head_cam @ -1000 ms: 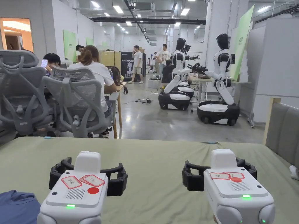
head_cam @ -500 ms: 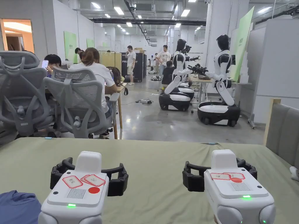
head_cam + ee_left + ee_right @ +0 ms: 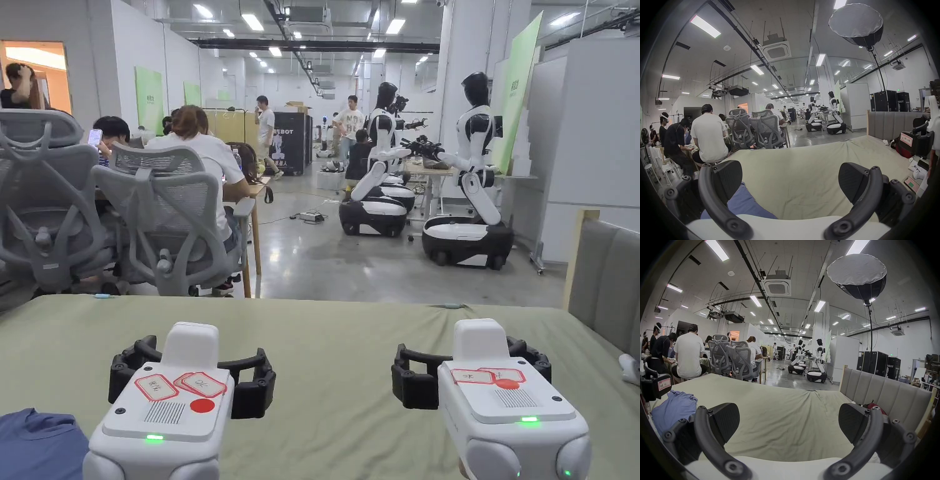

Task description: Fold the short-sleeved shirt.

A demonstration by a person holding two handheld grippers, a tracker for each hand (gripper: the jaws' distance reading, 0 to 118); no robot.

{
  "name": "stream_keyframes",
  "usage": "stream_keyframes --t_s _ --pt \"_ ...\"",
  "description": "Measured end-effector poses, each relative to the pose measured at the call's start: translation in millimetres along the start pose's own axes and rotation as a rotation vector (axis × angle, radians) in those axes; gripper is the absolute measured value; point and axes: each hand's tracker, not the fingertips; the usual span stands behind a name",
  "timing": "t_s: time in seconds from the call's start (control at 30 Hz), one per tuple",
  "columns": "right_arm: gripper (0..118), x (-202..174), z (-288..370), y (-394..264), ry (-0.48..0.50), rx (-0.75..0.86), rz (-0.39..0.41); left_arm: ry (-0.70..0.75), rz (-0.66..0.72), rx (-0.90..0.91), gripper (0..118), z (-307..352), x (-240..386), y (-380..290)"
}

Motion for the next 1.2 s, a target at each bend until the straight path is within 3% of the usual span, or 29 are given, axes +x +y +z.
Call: stream_keyframes --t_s 0.43,0.5,0.57,0.6,0.63,0.67,0.73,1.03,1.2 --pt "118 -1 1 1 0.001 -0.003 0.004 -0.008 -0.003 -0.001 118 0 0 1" --pt "117 0 1 1 0.008 -0.005 -0.002 -0.011 -0.004 0.000 113 1 1 1" --pt "84 2 2 1 0.022 -0.007 -0.011 -0.030 0.007 0.000 82 1 1 0" --pt "54 2 3 0 0.023 -0.007 -0.007 -0.035 0.010 0.000 58 1 1 0" --pt "4 1 4 0 0.020 -0.006 0.004 -0.045 0.007 -0.004 14 1 2 0" --pt "0 1 5 -1 -0.008 0.010 0.028 -0.047 -0.002 -0.009 0 -1 4 -1" --pt "0 -2 10 -2 -0.065 0.057 0.049 -0.001 -0.016 0.007 0 -2 6 -3" --pt "0 -3 9 -1 -0.030 0.027 0.053 -0.027 0.004 -0.004 0 -2 5 -5" --pt "0 -30 3 5 0.037 0.026 0.060 0.025 0.013 -0.006 0 7 -19 -8"
